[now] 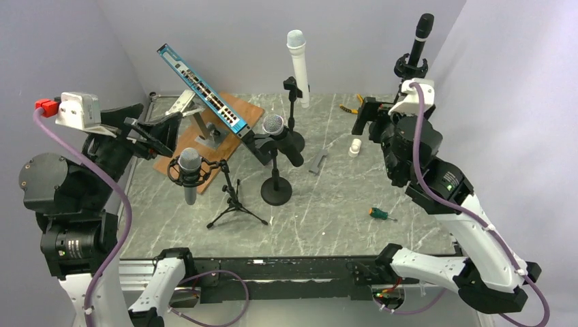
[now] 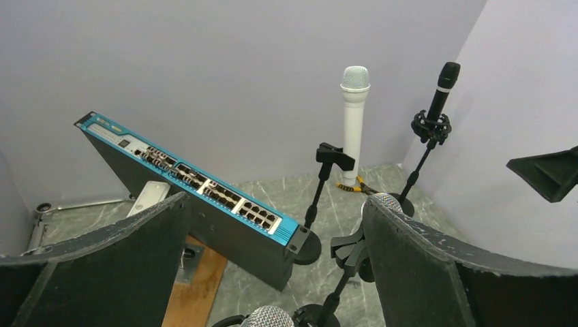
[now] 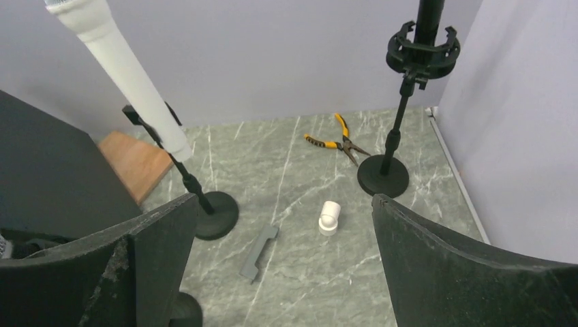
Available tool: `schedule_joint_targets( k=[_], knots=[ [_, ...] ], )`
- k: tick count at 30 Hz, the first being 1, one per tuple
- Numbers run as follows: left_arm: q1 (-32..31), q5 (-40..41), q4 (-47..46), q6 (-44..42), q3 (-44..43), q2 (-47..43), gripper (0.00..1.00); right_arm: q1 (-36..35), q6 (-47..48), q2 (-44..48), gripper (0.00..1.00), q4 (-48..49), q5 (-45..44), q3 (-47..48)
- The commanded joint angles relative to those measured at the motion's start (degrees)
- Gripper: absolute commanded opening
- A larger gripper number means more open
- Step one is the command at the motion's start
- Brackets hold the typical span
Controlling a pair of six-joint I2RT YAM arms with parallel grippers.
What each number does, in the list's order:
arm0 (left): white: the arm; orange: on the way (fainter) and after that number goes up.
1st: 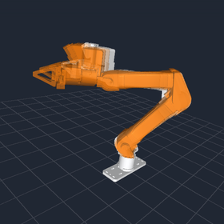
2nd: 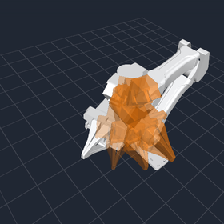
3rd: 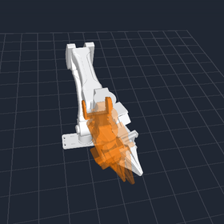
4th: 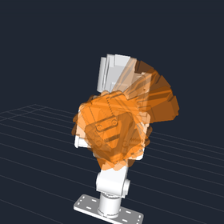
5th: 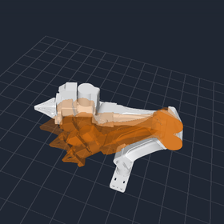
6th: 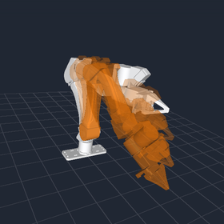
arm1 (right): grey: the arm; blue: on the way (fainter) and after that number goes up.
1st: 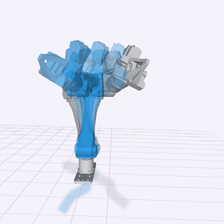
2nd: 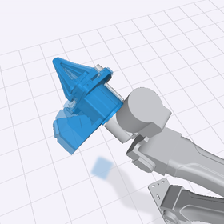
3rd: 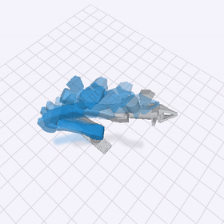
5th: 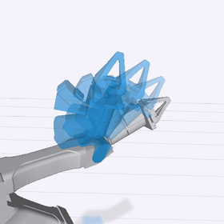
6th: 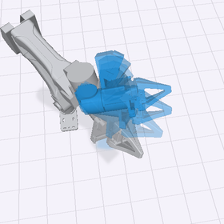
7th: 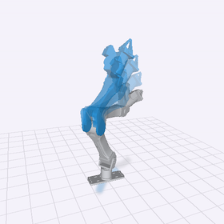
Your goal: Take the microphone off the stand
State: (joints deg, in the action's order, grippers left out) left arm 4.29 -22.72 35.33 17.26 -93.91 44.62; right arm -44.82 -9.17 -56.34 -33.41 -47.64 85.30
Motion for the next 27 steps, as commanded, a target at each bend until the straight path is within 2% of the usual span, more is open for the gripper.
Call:
schedule_joint_targets(
  k=[1,7,10,16,21,27],
  knots=[
    [0.2,-4.1,-0.1,0.9,-0.2,1.1,0.99,-0.1,-1.2,-2.3,1.00,-2.2,1.5,1.7],
    [-0.2,-12.1,-4.4,4.8,4.4,2.7,0.99,0.3,0.3,-5.5,1.00,-3.1,7.1,1.0],
    [-3.0,-12.7,-6.2,5.7,7.0,3.2,0.99,1.0,0.1,-7.6,1.00,-4.9,10.2,0.8],
    [-21.0,-2.7,-4.5,1.2,5.9,6.6,0.99,1.7,-1.8,-9.0,1.00,-6.6,20.1,0.3],
    [-30.7,3.4,-5.6,1.1,7.2,9.8,0.99,1.8,-3.2,-8.3,1.00,-5.5,29.0,-0.7],
    [-41.6,15.8,-5.1,-1.3,6.2,14.8,0.99,1.7,-5.5,-7.3,1.00,-2.4,28.5,-4.7]
  ],
)
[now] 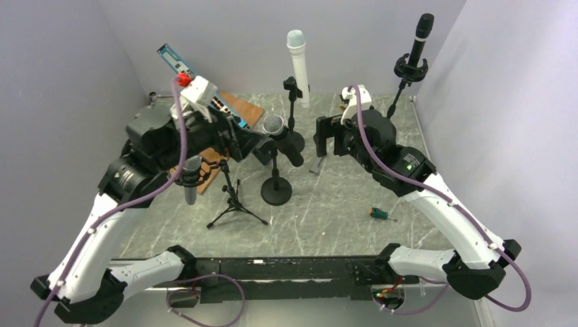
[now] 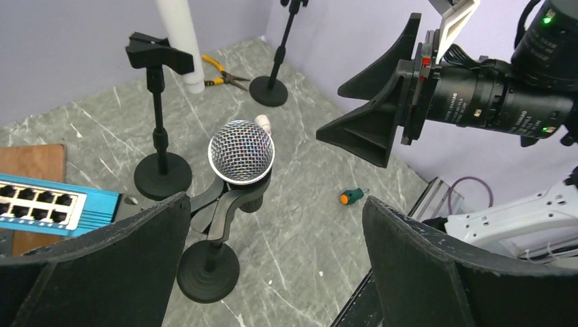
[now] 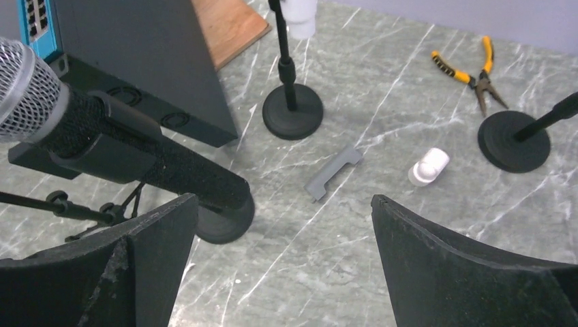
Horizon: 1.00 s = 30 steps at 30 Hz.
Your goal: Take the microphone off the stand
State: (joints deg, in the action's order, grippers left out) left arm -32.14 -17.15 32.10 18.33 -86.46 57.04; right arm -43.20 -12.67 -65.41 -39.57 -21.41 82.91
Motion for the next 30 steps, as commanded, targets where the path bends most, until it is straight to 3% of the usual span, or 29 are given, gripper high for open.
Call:
schedule_joint_targets(
  k=[1,11,18,22,27,30],
  knots=[
    [-6.6,11.8,-2.0,-2.6,-1.3,3.0,0.99,0.2,-2.4,2.0,1.00,4.2,2.1,-3.0],
    [-14.0,25.1,-3.1,-4.6,-0.5,8.7,0.97,0.3,1.1,10.8,1.00,20.1,5.0,-18.7],
    [-14.5,26.9,-7.0,-3.8,0.8,11.5,0.88,0.6,0.2,11.3,1.00,18.8,-1.1,-19.5],
    [-14.7,26.8,-8.1,-3.4,0.7,13.7,0.79,0.5,2.7,9.6,1.00,12.7,2.3,-17.2],
    [-15.0,24.8,-9.6,-3.0,1.1,14.9,0.66,0.5,2.9,11.2,1.00,14.3,5.1,-19.1],
    [-15.1,23.9,-9.4,-3.2,0.9,15.4,0.48,0.5,3.0,11.6,1.00,14.1,6.3,-19.0]
  ],
)
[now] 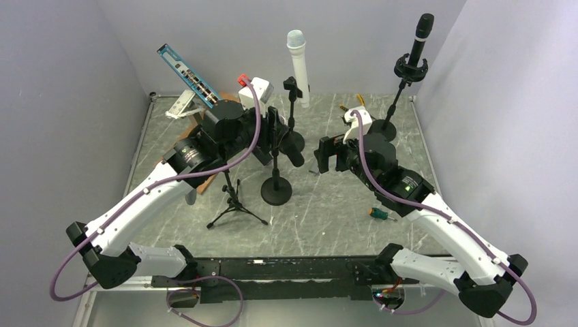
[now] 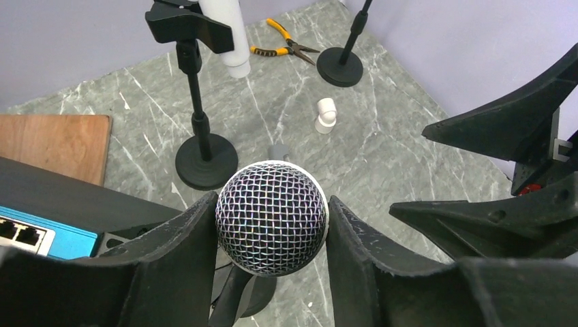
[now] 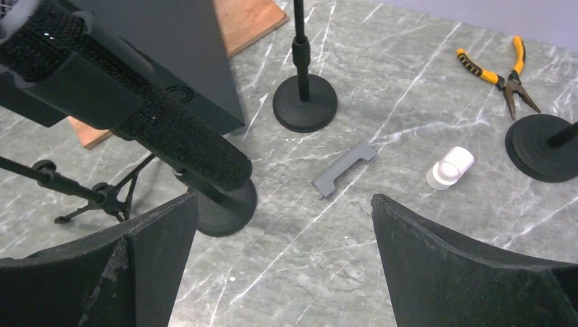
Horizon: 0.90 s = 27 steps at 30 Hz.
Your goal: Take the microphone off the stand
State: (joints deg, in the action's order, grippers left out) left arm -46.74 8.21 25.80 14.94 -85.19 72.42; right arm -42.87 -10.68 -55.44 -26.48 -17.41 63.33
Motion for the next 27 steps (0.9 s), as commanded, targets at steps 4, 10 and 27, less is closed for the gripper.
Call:
schedule_joint_targets(
  k=[4,10,27],
  knots=[
    [-0.6,-5.7,-2.2,-0.5,-1.5,0.9,0.12,0.2,1.1,2.2,1.00,0.6,2.7,1.0],
    [-0.7,-13.4,-3.8,0.8,-1.4,-0.1,0.00,0.2,2.0,2.6,1.00,-1.9,3.5,2.6],
    [-11.7,-9.6,-2.7,-0.4,-4.7,5.0,0.00,0.1,2.3,9.1,1.00,-7.4,10.1,3.9]
  ],
)
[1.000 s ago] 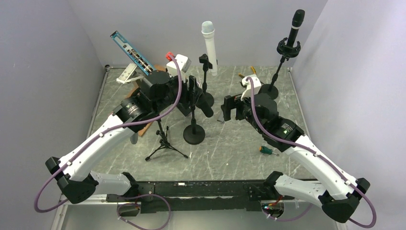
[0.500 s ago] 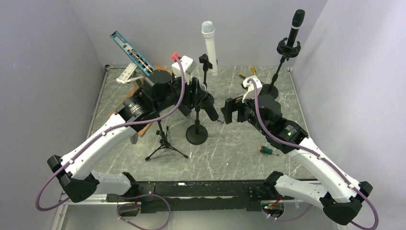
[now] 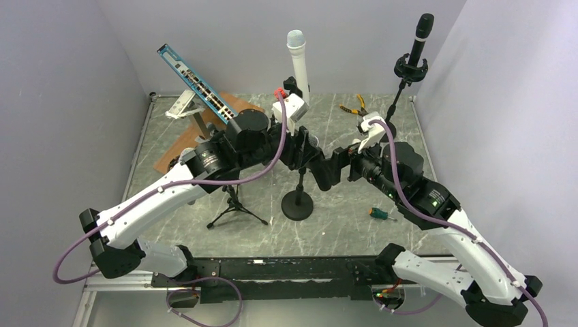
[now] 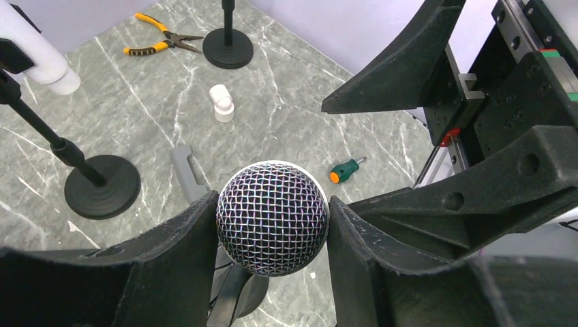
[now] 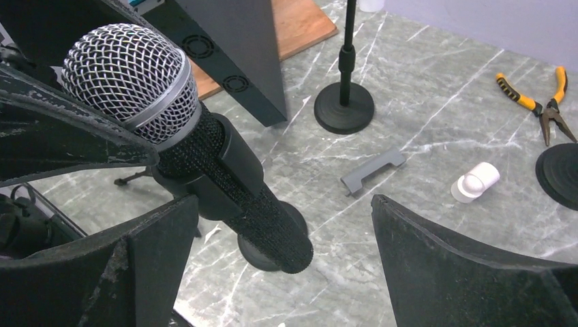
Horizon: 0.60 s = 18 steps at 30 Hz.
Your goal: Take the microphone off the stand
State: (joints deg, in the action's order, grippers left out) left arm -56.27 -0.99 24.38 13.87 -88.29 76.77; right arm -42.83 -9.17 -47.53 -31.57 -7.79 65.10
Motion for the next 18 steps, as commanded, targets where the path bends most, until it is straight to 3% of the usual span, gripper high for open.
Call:
schedule_joint_targets(
  k=[1,5,8,14,18],
  knots=[
    [-2.2,-0.8,-1.4,0.8,-1.1,0.6,0.02,0.1,0.9,1.5,1.00,-2.7,0.3,2.2],
    [-2.2,-1.5,-3.6,0.9,1.2,-1.6,0.46,0.0,1.6,3.0,1.00,-5.0,0.3,3.2],
    [-2.2,-1.5,-3.9,0.2,1.9,-3.4,0.71,0.0,2.0,3.2,1.00,-6.6,0.9,4.0],
    [-2.2,0.6,-1.1,-2.1,1.2,-6.9,0.99,0.0,1.3,1.2,1.00,-8.1,4.0,6.7],
    [-2.1,0.8,-0.9,-2.4,3.8,-11.7,0.99,0.1,1.3,-1.8,1.00,-9.6,7.4,10.7]
  ],
)
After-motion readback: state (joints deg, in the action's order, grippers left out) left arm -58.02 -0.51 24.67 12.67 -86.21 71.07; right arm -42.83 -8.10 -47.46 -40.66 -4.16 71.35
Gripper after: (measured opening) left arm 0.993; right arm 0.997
